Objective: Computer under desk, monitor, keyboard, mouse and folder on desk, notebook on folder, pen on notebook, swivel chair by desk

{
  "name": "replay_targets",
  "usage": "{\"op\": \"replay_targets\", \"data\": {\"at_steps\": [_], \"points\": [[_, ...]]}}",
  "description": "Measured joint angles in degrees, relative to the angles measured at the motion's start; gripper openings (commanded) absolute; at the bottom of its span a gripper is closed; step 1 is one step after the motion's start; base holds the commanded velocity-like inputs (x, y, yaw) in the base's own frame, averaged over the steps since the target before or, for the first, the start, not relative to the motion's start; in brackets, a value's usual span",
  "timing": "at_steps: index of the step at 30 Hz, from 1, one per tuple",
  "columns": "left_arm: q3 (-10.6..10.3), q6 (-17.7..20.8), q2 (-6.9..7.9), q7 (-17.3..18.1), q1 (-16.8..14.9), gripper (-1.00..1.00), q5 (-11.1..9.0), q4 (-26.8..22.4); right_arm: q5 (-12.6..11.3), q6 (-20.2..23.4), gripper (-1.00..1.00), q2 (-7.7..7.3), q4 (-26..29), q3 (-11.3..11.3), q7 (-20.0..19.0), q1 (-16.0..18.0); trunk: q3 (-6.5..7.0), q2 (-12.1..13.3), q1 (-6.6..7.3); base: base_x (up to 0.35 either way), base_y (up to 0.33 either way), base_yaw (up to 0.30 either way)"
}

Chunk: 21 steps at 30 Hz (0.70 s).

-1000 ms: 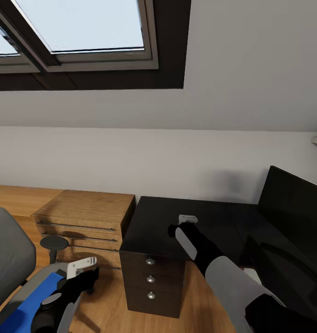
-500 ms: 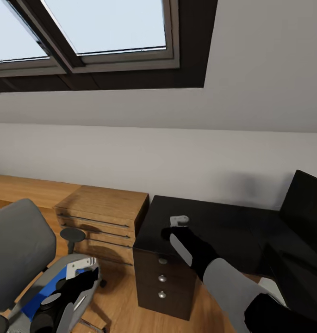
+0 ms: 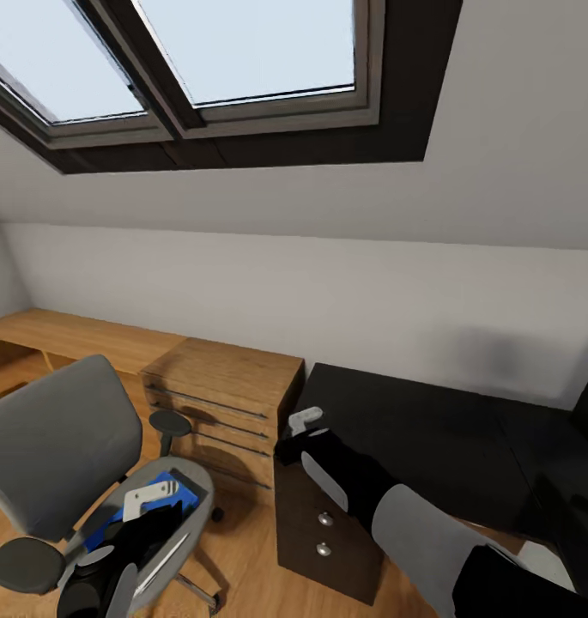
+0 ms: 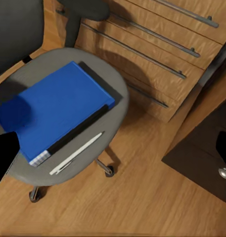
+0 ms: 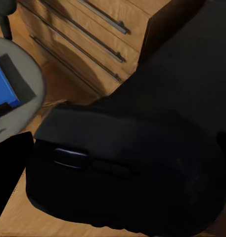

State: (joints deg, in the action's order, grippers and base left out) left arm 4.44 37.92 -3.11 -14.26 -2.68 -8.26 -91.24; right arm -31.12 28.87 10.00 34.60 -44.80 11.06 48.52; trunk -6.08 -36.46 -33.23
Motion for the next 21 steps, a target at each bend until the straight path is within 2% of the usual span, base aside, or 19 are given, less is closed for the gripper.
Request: {"op": "replay_targets", "data": {"at_steps": [2,5,10,11,14,15,20,21], "points": [[0.0,0.0,0.07,0.0,0.0,1.0,0.0,0.09,0.01,0.0,-1.0,0.0,0.15,-0.04,-0.57,0.0,0.0,0.0,0.0,0.0,0.0,0.267],[0.0,0.0,0.14,0.0,0.0,1.0,-0.01,0.16,0.15,1.84,-1.0,0.0,1.19,-0.01,-4.32,0.0,0.0,0.0,0.0,0.0,0.0,0.267],[0.01,0.0,0.15,0.0,0.0,1.0,0.04,0.17,0.19,2.69,-1.0,0.0,1.8,-0.06,-7.33,0.01,0.0,0.0,0.0,0.0,0.0,0.245],[0.01,0.0,0.15,0.0,0.01,1.0,0.01,0.17,0.17,2.71,-1.0,-0.43,2.28,-0.09,-8.01,0.01,0.0,-0.01,0.0,0.0,0.0,0.111],[0.01,0.0,0.15,0.0,0.01,1.0,0.03,0.16,-0.13,2.93,-1.0,-3.37,5.2,-1.04,-11.09,0.02,0.0,0.0,0.0,0.0,0.0,0.051],[0.01,0.0,0.15,0.0,0.01,1.0,0.04,0.17,-0.2,2.98,-1.0,-3.89,5.7,-1.36,-11.51,0.02,0.0,0.0,0.0,0.0,0.0,0.023],[-0.02,0.0,0.15,0.0,0.01,1.0,0.08,0.16,-0.01,3.26,-1.0,-9.02,9.78,-4.47,-14.6,0.02,0.0,0.0,0.0,0.0,0.0,0.007],[-0.03,0.0,0.15,0.0,0.01,1.0,0.08,0.17,0.06,3.32,-1.0,-9.22,9.88,-4.76,-14.66,0.02,0.0,0.0,0.0,0.0,0.0,0.001]]}}
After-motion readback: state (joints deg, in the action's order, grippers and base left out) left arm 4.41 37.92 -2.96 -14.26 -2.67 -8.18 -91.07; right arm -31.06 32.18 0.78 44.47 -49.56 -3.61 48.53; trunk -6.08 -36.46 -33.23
